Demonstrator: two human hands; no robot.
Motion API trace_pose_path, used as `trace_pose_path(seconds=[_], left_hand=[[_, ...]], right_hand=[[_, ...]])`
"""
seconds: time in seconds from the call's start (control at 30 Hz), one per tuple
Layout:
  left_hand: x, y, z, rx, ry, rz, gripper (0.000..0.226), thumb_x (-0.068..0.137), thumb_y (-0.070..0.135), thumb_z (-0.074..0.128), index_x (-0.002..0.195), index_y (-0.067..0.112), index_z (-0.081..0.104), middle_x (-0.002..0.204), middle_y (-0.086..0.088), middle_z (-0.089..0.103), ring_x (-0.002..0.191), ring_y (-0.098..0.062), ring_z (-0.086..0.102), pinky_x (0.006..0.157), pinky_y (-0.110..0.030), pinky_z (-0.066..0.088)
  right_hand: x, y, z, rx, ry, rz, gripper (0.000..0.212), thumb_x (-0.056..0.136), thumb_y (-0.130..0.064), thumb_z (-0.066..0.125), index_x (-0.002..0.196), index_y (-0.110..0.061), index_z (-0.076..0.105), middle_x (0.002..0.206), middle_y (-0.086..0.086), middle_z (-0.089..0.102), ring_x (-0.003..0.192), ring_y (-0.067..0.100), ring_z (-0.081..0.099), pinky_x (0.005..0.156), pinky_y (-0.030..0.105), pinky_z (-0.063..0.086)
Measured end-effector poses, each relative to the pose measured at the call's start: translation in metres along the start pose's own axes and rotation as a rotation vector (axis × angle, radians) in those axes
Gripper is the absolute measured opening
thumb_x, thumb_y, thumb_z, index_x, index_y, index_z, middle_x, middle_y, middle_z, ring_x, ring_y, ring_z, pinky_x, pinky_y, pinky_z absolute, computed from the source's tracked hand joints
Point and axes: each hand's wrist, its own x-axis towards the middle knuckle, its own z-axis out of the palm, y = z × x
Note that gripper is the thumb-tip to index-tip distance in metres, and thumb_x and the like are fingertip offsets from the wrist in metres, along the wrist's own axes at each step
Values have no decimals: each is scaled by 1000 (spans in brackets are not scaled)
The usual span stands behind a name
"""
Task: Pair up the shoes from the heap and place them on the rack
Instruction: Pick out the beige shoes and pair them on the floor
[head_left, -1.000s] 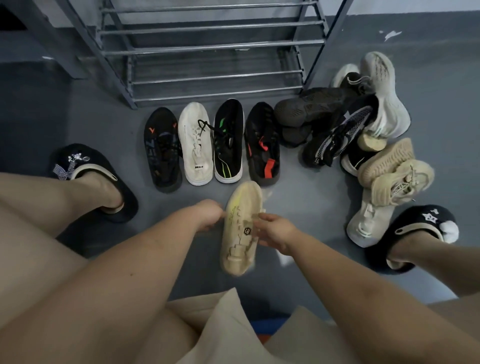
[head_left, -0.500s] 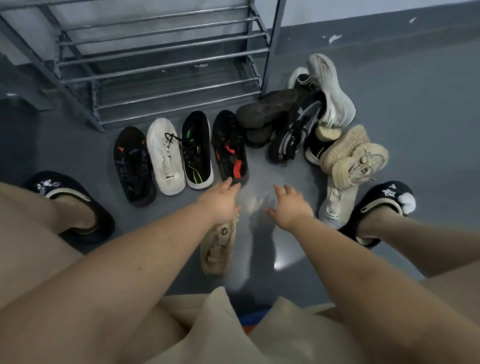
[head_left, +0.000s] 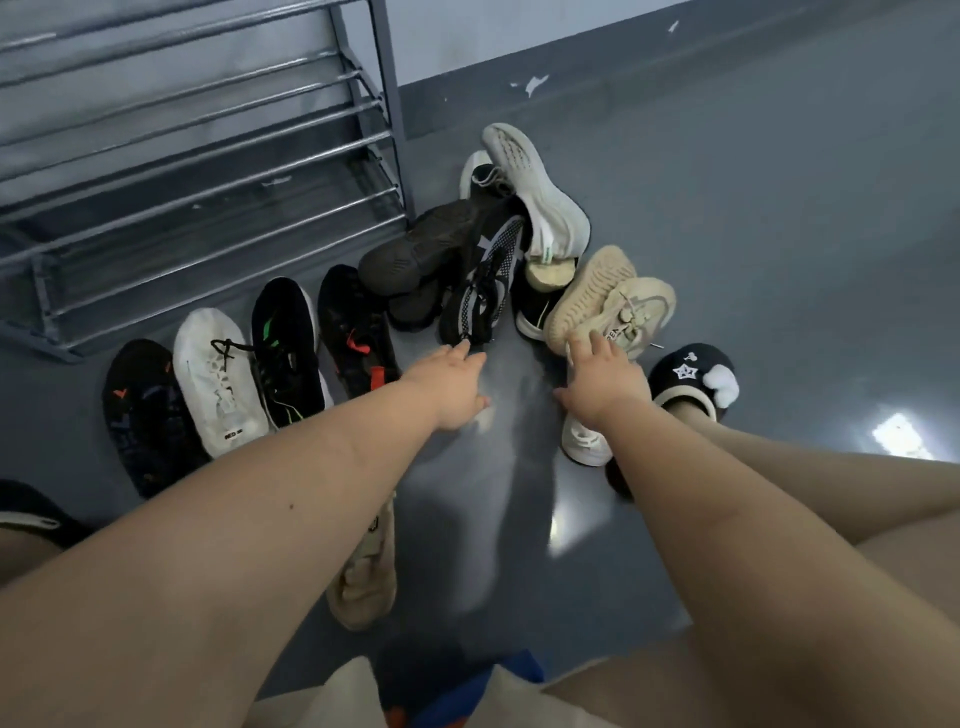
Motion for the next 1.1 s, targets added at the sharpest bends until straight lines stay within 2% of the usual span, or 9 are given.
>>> trace_pose_path(seconds=[0.13,0.27,0.37,0.57,0.73,0.83,0.93,1.03,1.1], left_hand=[[27,20,-8,20,-14,35,67,96,41,42,151,16,11,160,-9,4,147,-27,9,120,-36,12],[50,39,-4,46,-59,78,68,97,39,41,151,16,8,160,-8,1,147,-26,6,120,-35,10],[71,58,-4,80,-98,125,66,98,37,39,152,16,6,160,-7,1,147,-25,6,120,-36,9],[125,86,-20,93,-45,169,59,98,36,39,149,15,18,156,-6,21,142,-27,23,116,-39,23],[163,113,-14,-41,-48,77,60,96,39,44,148,16,25,150,-11,33,136,-29,35,111,-38,31],[174,121,-3,-216,-50,-51,64,93,39,51,147,15,27,150,-11,34,135,-27,38,111,-37,33],[177,124,-3,-302,-35,-102,62,89,32,60,143,12,36,146,-13,40,131,-28,44,108,-37,37],[174,126,-5,-426,-77,-86,44,88,21,62,130,10,54,127,-12,59,114,-29,57,99,-37,46],[166,127,-7,-622,-122,-114,35,89,13,60,124,9,57,120,-12,63,106,-30,61,94,-41,50]], right_hand=[[23,40,-5,126,0,103,80,94,-44,47,153,-16,1,159,11,8,146,32,12,113,45,26],[39,67,14,403,-10,274,93,88,-50,55,153,-16,-2,158,13,12,142,33,22,114,44,26],[50,79,32,552,2,325,98,85,-53,58,153,-21,-4,153,15,25,136,34,33,110,45,30],[64,93,51,602,13,297,93,88,-55,52,153,-18,-3,144,15,40,128,32,43,105,41,35],[75,94,56,612,-36,327,90,91,-57,45,152,-7,1,146,13,41,130,29,44,103,40,36],[79,87,55,896,-113,346,87,93,-47,51,152,-5,4,146,14,43,131,29,44,101,37,38],[79,88,57,1181,4,430,79,90,-39,60,149,-5,22,145,11,45,132,28,44,106,35,38],[79,97,58,1535,80,617,83,85,-35,68,147,1,25,146,14,43,132,28,45,109,38,37],[78,101,59,1707,86,696,80,83,-31,72,144,2,32,137,17,52,122,29,54,105,43,43]])
